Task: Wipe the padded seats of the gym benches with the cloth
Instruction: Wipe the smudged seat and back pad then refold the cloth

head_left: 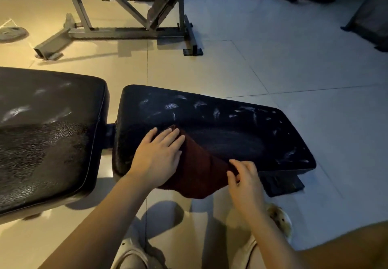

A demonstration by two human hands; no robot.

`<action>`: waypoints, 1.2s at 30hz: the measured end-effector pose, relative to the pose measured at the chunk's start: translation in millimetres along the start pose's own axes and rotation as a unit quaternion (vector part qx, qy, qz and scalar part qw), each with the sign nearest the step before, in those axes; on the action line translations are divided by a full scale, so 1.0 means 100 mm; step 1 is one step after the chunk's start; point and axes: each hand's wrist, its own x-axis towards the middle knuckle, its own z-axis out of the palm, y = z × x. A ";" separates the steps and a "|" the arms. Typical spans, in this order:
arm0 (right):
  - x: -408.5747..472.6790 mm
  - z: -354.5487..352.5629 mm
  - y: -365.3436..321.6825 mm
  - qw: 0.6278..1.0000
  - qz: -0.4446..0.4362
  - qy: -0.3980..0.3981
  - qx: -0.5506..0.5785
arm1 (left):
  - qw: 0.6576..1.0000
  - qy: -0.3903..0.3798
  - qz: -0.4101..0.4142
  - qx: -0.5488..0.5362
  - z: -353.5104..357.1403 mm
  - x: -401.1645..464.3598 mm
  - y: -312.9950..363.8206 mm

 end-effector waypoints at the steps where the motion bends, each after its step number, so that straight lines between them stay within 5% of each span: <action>1: 0.00 -0.01 0.00 1.000 0.008 -0.010 0.014 | 1.000 -0.004 -0.010 -0.015 0.03 0.01 0.01; 8: 0.07 -0.15 -0.01 0.999 0.032 -0.009 0.013 | 0.993 0.113 0.007 -0.018 0.02 -0.32 -0.03; 16: 0.17 -0.42 -0.81 0.977 -0.135 0.136 0.092 | 0.966 0.247 -0.055 -0.050 -0.09 -1.13 0.22; 21: 0.30 0.03 -1.70 0.952 -0.303 0.017 0.050 | 0.963 0.229 -0.133 -0.057 -0.04 -1.44 0.21; 24: 0.14 0.50 -1.76 0.963 -0.254 -0.080 0.038 | 0.959 0.238 -0.146 -0.050 -0.06 -1.50 0.07; 27: -0.06 0.72 -1.59 0.969 -0.227 -0.092 -0.010 | 0.943 0.280 -0.175 -0.042 -0.15 -1.44 -0.22; 36: 0.03 0.80 -1.94 0.907 -0.377 -0.177 -0.067 | 0.911 0.266 -0.313 0.035 -0.13 -0.98 -0.83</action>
